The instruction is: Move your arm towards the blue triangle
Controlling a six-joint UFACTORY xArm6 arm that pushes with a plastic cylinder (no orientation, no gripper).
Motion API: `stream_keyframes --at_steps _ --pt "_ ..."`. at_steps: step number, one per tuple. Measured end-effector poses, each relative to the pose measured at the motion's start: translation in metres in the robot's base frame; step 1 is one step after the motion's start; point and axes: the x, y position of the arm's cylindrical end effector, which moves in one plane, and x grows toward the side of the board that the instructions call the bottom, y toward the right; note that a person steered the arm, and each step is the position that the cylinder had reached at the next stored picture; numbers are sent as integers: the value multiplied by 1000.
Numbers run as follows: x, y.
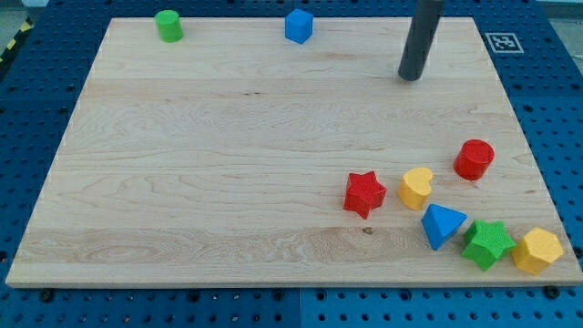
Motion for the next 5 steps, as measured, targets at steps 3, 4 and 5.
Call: stream_keyframes --at_steps 3,4,5 --pt "13 -2" --pt "50 -38" --pt "86 -79"
